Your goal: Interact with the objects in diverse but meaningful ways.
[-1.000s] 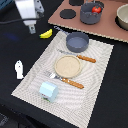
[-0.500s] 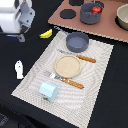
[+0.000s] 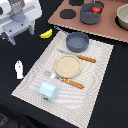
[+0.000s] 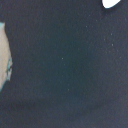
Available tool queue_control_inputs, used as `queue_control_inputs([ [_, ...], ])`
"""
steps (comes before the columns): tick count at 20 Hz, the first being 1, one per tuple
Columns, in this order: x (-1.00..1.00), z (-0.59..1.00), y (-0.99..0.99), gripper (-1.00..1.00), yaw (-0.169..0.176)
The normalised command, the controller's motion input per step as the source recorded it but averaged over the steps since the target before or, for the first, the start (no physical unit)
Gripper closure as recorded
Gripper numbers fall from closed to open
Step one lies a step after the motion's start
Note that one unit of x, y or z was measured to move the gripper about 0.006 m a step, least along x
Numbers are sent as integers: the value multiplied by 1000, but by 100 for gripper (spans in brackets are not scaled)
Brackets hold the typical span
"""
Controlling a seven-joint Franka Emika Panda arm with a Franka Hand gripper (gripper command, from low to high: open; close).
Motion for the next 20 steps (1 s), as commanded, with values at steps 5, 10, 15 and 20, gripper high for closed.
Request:
queue_control_inputs([
  [5,103,-265,-457,-100,0],
  [10,144,-298,-355,-100,-8],
  [15,2,-339,-510,-100,-26],
  [20,34,-261,-449,-100,-37],
])
